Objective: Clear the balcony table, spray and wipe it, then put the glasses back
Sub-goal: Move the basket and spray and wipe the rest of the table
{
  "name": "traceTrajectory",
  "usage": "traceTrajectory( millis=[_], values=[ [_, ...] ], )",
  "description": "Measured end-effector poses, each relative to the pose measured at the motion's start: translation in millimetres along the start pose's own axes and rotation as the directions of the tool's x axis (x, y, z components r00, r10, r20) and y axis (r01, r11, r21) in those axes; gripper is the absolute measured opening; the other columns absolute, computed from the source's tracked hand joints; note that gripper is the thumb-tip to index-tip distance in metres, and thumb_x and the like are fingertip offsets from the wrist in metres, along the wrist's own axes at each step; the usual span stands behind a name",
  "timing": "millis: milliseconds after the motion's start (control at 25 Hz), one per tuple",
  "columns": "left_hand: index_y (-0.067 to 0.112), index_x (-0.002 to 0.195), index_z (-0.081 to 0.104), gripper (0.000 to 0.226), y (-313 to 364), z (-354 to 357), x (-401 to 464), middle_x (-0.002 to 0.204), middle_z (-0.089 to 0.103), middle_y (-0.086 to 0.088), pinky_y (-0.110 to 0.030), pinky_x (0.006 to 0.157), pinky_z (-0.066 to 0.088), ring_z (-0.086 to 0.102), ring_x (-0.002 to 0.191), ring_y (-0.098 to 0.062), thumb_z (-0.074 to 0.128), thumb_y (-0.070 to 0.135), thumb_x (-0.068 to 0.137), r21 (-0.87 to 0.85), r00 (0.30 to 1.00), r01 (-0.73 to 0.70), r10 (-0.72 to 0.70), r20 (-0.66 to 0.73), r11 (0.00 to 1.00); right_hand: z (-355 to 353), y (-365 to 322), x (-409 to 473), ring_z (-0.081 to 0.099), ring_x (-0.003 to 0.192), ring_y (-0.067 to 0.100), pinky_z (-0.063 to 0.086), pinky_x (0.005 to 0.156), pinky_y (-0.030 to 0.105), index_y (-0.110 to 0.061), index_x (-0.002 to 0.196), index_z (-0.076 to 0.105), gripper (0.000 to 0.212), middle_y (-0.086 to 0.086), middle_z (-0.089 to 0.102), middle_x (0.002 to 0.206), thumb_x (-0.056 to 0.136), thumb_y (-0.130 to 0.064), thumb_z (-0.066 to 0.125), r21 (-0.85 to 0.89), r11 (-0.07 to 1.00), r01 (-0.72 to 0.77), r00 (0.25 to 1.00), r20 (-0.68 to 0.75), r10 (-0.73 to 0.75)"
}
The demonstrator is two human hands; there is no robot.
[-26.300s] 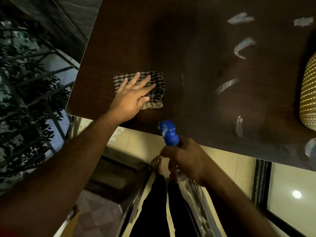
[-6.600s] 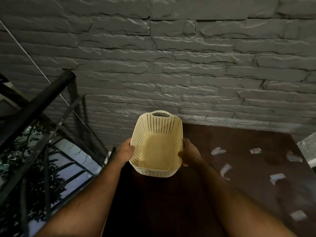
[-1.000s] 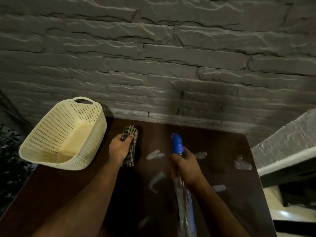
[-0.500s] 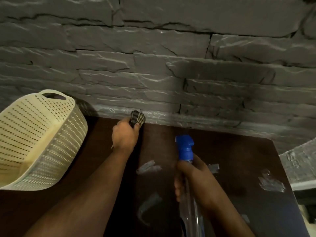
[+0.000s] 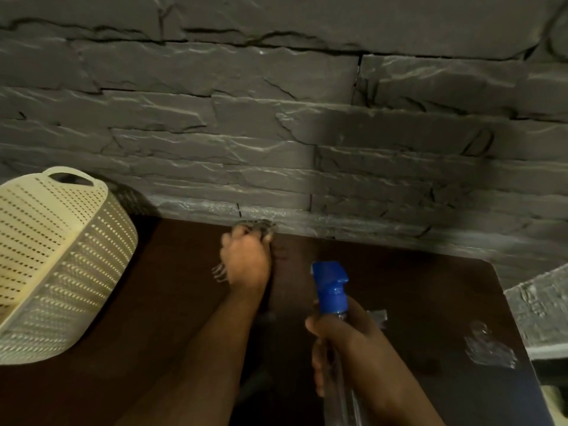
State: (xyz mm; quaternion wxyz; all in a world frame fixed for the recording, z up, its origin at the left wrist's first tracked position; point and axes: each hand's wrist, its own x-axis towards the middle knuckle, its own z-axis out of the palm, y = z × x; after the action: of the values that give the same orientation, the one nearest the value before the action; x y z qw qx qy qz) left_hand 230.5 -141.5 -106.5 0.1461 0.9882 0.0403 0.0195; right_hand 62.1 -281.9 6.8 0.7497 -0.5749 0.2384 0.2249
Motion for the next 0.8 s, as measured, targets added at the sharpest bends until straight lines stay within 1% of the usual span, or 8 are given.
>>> traceTrajectory(
  millis=[120, 160, 240, 320, 400, 520, 680, 800],
  values=[
    [0.025, 0.105, 0.065, 0.027, 19.1, 16.9, -63.4, 0.117, 0.052, 0.005, -0.034, 0.09, 0.041, 0.042, 0.104, -0.016, 0.043, 0.036, 0.093, -0.057, 0.898, -0.409, 0.413, 0.151, 0.911, -0.8, -1.3, 1.3, 0.064, 0.052, 0.01, 0.049, 0.051, 0.021, -0.029, 0.106, 0.06, 0.026, 0.0, 0.066, 0.068, 0.086, -0.013, 0.064, -0.059, 0.998, -0.005, 0.999, -0.033, 0.003],
    [0.026, 0.106, 0.065, 0.026, 0.1, 13.4, -66.2, 0.117, 0.052, 0.006, -0.034, 0.091, 0.04, 0.042, 0.103, -0.015, 0.045, 0.036, 0.094, -0.067, 0.886, -0.439, 0.444, 0.135, 0.896, 0.0, -1.7, 0.5, 0.066, 0.057, 0.005, 0.048, 0.053, 0.02, -0.029, 0.103, 0.061, 0.026, -0.005, 0.068, 0.072, 0.084, -0.012, 0.065, -0.064, 0.998, -0.011, 0.999, -0.051, 0.008],
    [0.024, 0.106, 0.069, 0.026, -33.6, 6.0, -27.9, 0.116, 0.056, 0.002, -0.035, 0.087, 0.043, 0.046, 0.101, -0.02, 0.051, 0.039, 0.093, -0.011, 0.967, -0.253, 0.253, 0.024, 0.967, -0.6, -0.9, -2.2, 0.066, 0.068, 0.007, 0.045, 0.06, 0.024, -0.03, 0.099, 0.062, 0.025, -0.006, 0.068, 0.079, 0.082, -0.014, 0.068, -0.078, 0.997, -0.026, 0.998, -0.054, 0.021],
    [0.02, 0.108, 0.07, 0.028, -35.9, -1.3, 7.1, 0.117, 0.058, -0.004, -0.036, 0.085, 0.044, 0.048, 0.103, -0.027, 0.055, 0.038, 0.092, 0.051, 0.996, -0.088, 0.089, -0.02, 0.995, -3.7, 3.5, -1.9, 0.064, 0.06, 0.009, 0.048, 0.054, 0.023, -0.026, 0.101, 0.062, 0.023, -0.003, 0.065, 0.073, 0.083, -0.014, 0.068, -0.07, 0.997, -0.036, 0.998, -0.059, 0.032],
    [0.021, 0.11, 0.069, 0.028, -10.0, 4.7, 5.5, 0.117, 0.057, -0.001, -0.035, 0.086, 0.041, 0.046, 0.104, -0.024, 0.056, 0.039, 0.091, -0.008, 0.972, -0.233, 0.233, 0.033, 0.972, -5.5, 6.7, -2.0, 0.063, 0.047, 0.008, 0.049, 0.042, 0.017, -0.022, 0.104, 0.061, 0.023, -0.001, 0.062, 0.062, 0.084, -0.012, 0.067, -0.037, 0.998, -0.05, 0.998, -0.049, 0.048],
    [0.025, 0.117, 0.065, 0.031, -12.8, 8.8, -25.4, 0.118, 0.055, 0.005, -0.031, 0.089, 0.039, 0.044, 0.104, -0.017, 0.055, 0.039, 0.092, -0.059, 0.837, -0.528, 0.531, 0.134, 0.847, -2.6, 10.1, -1.4, 0.062, 0.048, 0.011, 0.05, 0.045, 0.022, -0.021, 0.104, 0.061, 0.024, 0.0, 0.064, 0.058, 0.083, -0.01, 0.066, -0.008, 0.997, -0.073, 0.997, -0.025, 0.073],
    [0.02, 0.109, 0.069, 0.028, -31.6, 0.4, 18.8, 0.118, 0.058, -0.002, -0.037, 0.087, 0.043, 0.047, 0.105, -0.025, 0.056, 0.038, 0.092, 0.036, 0.984, -0.18, 0.181, -0.006, 0.983, -1.4, 18.0, 1.5, 0.064, 0.078, 0.017, 0.046, 0.065, 0.029, -0.025, 0.107, 0.058, 0.031, 0.005, 0.066, 0.091, 0.08, -0.013, 0.069, -0.042, 0.996, -0.085, 0.996, -0.027, 0.083],
    [0.022, 0.113, 0.068, 0.03, 0.3, 12.5, -10.3, 0.115, 0.057, 0.003, -0.035, 0.089, 0.041, 0.045, 0.104, -0.019, 0.057, 0.039, 0.091, -0.101, 0.847, -0.512, 0.521, 0.107, 0.853, 1.8, 19.8, 2.3, 0.061, 0.055, 0.017, 0.05, 0.053, 0.028, -0.02, 0.109, 0.058, 0.031, 0.006, 0.065, 0.064, 0.081, -0.011, 0.067, 0.018, 0.994, -0.108, 0.994, -0.001, 0.108]
  ],
)
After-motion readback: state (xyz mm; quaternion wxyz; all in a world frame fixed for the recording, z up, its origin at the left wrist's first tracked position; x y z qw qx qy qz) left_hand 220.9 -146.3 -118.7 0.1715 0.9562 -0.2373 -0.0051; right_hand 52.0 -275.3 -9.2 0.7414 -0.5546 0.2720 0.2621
